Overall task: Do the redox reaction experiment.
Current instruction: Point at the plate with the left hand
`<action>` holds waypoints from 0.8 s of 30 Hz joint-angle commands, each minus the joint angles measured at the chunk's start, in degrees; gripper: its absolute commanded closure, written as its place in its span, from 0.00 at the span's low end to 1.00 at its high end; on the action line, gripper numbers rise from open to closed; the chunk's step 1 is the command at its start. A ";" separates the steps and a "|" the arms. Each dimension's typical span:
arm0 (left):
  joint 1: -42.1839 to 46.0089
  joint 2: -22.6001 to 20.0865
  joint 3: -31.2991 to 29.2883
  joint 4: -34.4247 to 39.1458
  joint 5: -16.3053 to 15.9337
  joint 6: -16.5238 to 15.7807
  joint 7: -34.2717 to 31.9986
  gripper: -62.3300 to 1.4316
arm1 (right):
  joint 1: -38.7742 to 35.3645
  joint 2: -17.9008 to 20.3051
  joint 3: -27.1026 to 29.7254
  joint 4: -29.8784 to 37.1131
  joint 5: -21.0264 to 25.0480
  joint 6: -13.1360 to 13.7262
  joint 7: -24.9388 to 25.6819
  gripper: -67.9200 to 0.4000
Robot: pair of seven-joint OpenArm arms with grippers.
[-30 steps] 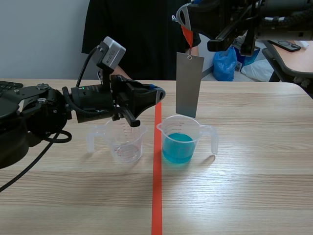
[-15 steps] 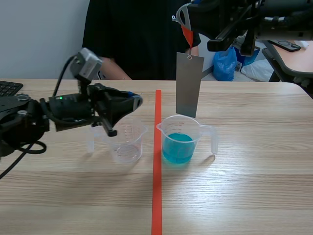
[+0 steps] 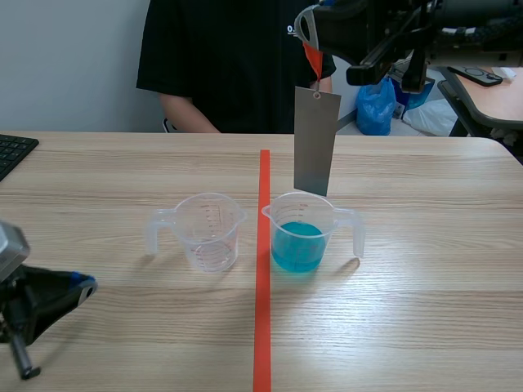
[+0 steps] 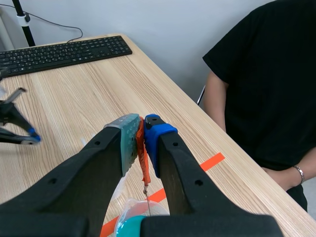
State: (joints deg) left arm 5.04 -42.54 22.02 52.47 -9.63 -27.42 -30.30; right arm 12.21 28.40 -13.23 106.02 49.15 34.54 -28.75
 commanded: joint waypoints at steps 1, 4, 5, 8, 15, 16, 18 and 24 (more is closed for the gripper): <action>3.78 -0.07 -3.98 0.74 1.31 -0.13 -2.51 0.92 | 1.25 0.46 0.04 0.09 0.85 -0.17 1.03 0.98; 12.37 0.74 -11.56 0.74 5.68 0.81 -6.27 0.92 | 1.25 0.46 0.04 0.09 0.83 -0.17 1.03 0.98; 15.08 1.33 -13.97 0.74 7.08 1.64 -7.19 0.92 | 1.25 0.46 0.04 0.09 0.83 -0.17 1.03 0.98; 22.53 3.98 -21.20 0.74 12.55 3.67 -10.10 0.92 | 1.25 0.46 0.04 0.09 0.85 -0.17 1.03 0.98; 36.28 12.26 -34.49 0.74 24.68 8.94 -17.75 0.92 | 1.25 0.46 0.04 0.09 0.85 -0.17 1.01 0.98; 37.73 13.40 -35.76 0.74 26.29 9.73 -18.86 0.92 | 1.25 0.46 0.04 0.09 0.85 -0.17 1.01 0.98; 40.17 15.58 -37.86 0.74 29.46 11.23 -20.61 0.92 | 1.25 0.46 0.04 0.09 0.85 -0.17 1.01 0.98; 43.98 21.68 -41.92 0.79 37.27 13.92 -22.38 0.92 | 1.25 0.46 0.04 0.09 0.85 -0.17 0.98 0.98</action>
State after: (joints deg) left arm 49.08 -20.86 -19.86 52.49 27.75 -13.78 -51.33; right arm 12.21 28.40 -13.23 106.02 49.15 34.54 -28.73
